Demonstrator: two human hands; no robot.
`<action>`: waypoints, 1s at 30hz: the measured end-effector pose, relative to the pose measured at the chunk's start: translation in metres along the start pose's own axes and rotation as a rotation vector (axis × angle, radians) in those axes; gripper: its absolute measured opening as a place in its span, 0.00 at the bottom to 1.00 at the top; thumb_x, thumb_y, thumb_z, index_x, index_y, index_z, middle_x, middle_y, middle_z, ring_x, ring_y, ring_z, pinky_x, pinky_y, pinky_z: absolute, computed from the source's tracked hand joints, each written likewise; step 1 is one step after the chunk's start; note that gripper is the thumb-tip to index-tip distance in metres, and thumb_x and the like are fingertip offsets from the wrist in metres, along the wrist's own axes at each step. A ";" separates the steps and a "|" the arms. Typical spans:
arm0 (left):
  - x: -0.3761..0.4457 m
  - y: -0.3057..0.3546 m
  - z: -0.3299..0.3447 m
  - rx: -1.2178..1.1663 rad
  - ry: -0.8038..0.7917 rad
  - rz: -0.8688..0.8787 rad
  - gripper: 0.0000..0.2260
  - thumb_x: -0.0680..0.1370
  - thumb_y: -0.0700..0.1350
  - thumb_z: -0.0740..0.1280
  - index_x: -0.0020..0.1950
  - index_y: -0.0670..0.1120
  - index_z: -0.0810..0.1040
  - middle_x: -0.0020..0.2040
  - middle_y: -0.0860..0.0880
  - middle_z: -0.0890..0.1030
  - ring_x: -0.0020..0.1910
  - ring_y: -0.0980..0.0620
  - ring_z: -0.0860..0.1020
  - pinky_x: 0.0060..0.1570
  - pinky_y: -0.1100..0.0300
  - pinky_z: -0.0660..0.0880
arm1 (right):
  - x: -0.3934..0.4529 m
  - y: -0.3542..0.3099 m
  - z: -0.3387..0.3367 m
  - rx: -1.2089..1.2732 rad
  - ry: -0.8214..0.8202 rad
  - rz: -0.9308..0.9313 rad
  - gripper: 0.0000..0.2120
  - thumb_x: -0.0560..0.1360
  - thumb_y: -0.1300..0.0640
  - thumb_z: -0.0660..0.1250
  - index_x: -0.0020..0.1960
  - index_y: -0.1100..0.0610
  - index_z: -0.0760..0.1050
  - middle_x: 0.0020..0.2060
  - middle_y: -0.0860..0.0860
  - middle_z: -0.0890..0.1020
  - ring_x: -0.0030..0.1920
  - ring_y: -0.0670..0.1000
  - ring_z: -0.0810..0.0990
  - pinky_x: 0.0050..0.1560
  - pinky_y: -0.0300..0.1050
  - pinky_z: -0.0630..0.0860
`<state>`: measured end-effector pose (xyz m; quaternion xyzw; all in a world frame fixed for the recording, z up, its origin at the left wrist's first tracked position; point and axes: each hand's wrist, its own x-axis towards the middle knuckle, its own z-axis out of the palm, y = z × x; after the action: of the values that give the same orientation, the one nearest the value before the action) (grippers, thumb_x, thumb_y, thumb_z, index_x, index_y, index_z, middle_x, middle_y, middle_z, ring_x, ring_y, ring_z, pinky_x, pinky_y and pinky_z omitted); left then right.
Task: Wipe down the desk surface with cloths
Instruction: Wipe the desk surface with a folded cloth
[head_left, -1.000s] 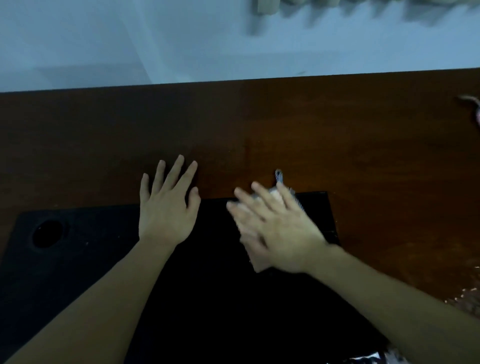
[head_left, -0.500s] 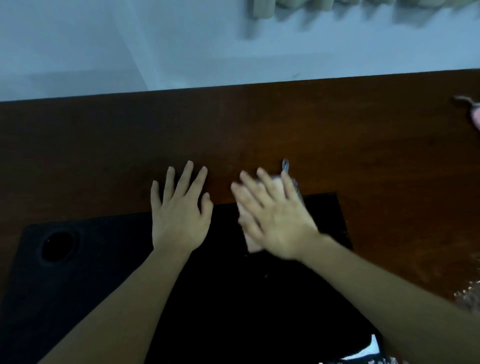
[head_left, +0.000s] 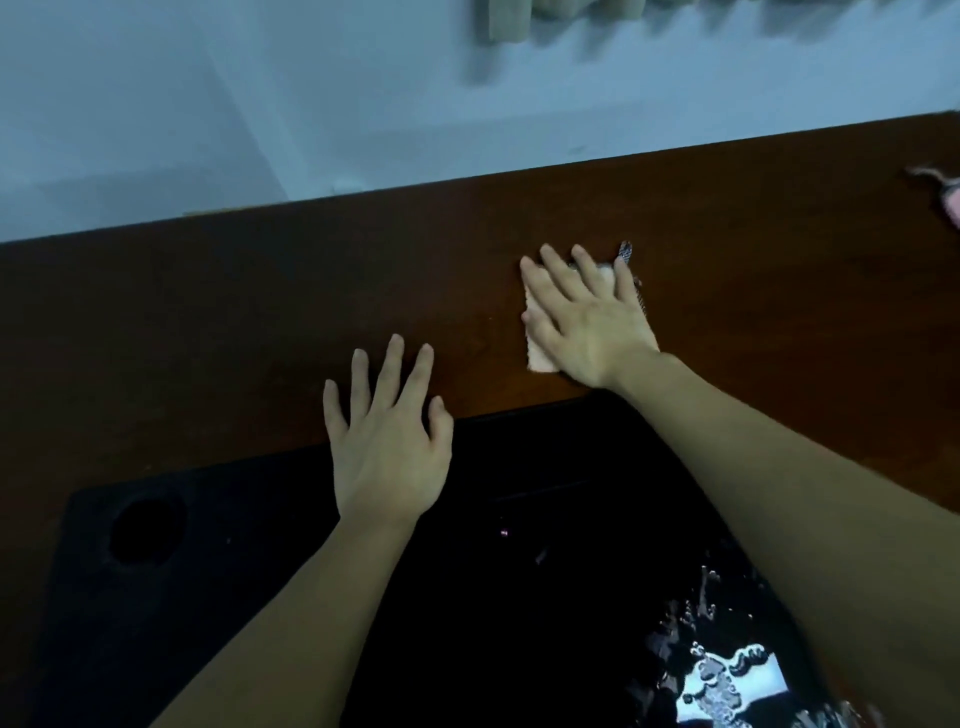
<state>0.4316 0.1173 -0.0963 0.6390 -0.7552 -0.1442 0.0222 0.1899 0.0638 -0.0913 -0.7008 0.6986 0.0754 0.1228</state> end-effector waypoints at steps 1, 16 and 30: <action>0.000 0.000 -0.001 0.003 -0.005 0.001 0.25 0.85 0.56 0.48 0.83 0.59 0.48 0.83 0.55 0.45 0.82 0.47 0.40 0.79 0.43 0.39 | -0.004 -0.008 0.002 0.000 0.002 0.028 0.28 0.84 0.39 0.37 0.82 0.43 0.34 0.82 0.46 0.39 0.81 0.55 0.36 0.78 0.65 0.36; 0.000 0.000 0.000 -0.005 -0.015 0.009 0.26 0.84 0.57 0.45 0.82 0.59 0.46 0.83 0.55 0.43 0.82 0.46 0.38 0.79 0.41 0.38 | -0.046 0.001 0.011 -0.107 0.008 -0.105 0.29 0.85 0.38 0.40 0.81 0.41 0.32 0.81 0.44 0.37 0.81 0.53 0.35 0.78 0.62 0.38; 0.000 0.002 -0.002 0.012 -0.027 -0.001 0.26 0.84 0.57 0.46 0.83 0.59 0.46 0.83 0.54 0.44 0.82 0.46 0.39 0.79 0.41 0.40 | -0.141 -0.048 0.042 -0.052 -0.092 -0.272 0.30 0.84 0.37 0.40 0.83 0.46 0.47 0.82 0.48 0.51 0.82 0.58 0.49 0.76 0.66 0.46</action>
<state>0.4304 0.1172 -0.0942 0.6375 -0.7561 -0.1481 0.0083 0.2384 0.2102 -0.0897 -0.7879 0.5885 0.1080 0.1458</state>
